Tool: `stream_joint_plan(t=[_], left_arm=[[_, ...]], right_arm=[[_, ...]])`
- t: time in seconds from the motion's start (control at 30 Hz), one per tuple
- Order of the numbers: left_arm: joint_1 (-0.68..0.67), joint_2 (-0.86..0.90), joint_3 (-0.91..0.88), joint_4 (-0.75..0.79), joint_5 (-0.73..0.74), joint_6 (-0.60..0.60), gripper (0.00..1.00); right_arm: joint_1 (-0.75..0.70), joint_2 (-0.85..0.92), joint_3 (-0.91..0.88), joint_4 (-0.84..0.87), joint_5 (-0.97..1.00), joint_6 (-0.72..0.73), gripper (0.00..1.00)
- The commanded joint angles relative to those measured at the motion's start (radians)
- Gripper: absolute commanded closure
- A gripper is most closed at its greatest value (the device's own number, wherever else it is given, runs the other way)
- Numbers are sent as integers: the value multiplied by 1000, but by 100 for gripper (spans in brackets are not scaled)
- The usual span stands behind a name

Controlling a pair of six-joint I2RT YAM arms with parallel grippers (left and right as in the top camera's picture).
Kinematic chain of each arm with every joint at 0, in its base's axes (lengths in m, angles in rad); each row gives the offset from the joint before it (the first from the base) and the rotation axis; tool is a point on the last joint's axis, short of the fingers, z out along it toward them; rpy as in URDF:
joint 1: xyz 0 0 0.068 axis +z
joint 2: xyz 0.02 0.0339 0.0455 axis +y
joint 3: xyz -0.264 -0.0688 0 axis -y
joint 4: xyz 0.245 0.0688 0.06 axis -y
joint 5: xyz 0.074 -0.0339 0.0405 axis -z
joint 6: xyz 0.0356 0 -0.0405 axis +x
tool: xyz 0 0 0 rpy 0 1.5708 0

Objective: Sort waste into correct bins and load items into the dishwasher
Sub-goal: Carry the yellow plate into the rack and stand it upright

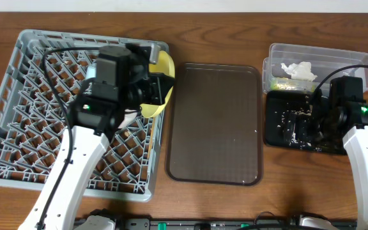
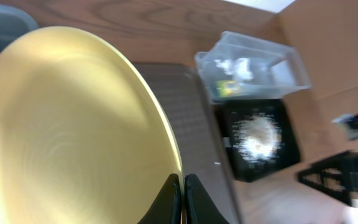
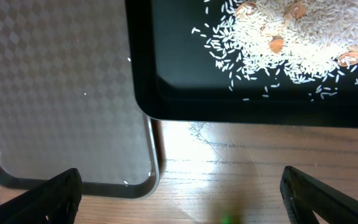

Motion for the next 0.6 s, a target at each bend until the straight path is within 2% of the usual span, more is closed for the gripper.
stream_joint_plan(t=[0.0,0.13,0.57], left_arm=[[54,-11,8,-3,194,-61,94],[101,-10,8,-10,267,-116,94],[165,43,-2,-47,326,-174,94]], right_arm=[[-8,-11,14,0,6,-6,1],[-8,-11,14,0,6,-6,1],[-8,-11,14,0,6,-6,1]])
